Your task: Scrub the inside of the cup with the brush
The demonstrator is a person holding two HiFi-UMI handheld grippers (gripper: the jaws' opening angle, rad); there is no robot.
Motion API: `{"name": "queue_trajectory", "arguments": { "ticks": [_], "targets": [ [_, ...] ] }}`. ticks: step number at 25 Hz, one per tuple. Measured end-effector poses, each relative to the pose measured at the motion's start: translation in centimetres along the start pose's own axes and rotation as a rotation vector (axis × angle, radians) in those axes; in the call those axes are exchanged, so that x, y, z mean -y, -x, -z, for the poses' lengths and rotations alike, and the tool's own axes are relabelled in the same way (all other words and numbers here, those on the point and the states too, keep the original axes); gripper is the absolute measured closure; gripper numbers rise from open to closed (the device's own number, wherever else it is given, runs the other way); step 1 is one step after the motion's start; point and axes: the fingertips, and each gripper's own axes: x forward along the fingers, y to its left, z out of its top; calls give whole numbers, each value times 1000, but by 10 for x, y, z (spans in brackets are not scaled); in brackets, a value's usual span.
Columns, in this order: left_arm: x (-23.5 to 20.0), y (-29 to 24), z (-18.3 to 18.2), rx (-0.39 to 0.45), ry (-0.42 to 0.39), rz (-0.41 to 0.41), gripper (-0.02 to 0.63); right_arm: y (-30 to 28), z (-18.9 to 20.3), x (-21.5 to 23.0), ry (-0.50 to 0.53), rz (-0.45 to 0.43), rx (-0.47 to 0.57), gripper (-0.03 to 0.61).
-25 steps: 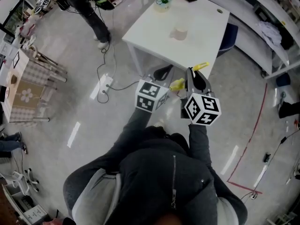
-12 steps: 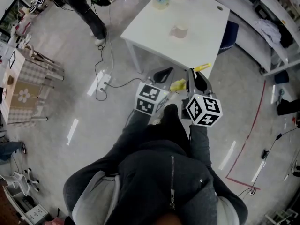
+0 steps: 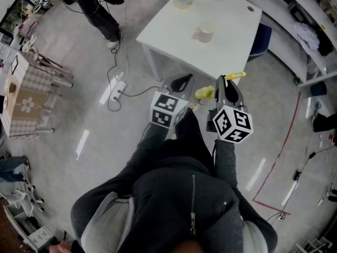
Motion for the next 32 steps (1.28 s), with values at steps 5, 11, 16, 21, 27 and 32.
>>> {"name": "queue_trajectory", "arguments": {
  "ticks": [5,11,16,21,27,32],
  "targets": [
    [-7,-20,-3,-12,-9,-1,603,-15,-13,9,6,-4,31,534],
    [-23,-48,-12,-12,-24,-13,603,-48,-22,18,3,-21,31,534],
    [-39,-76,-20,-19,-28,-14,603,-83,-31,28,6,-32,26,534],
    [-54,-105,-31,-25,-21,-15,603,-117,-43,39,5,-45,20,534],
    [-70,-139,-39,-34,-13,-8,603,-153,-56,54,13,-42,15,535],
    [-84,-169,-39,-53,-13,-7,603,-178,-60,75,7,-30,1,535]
  ]
}}
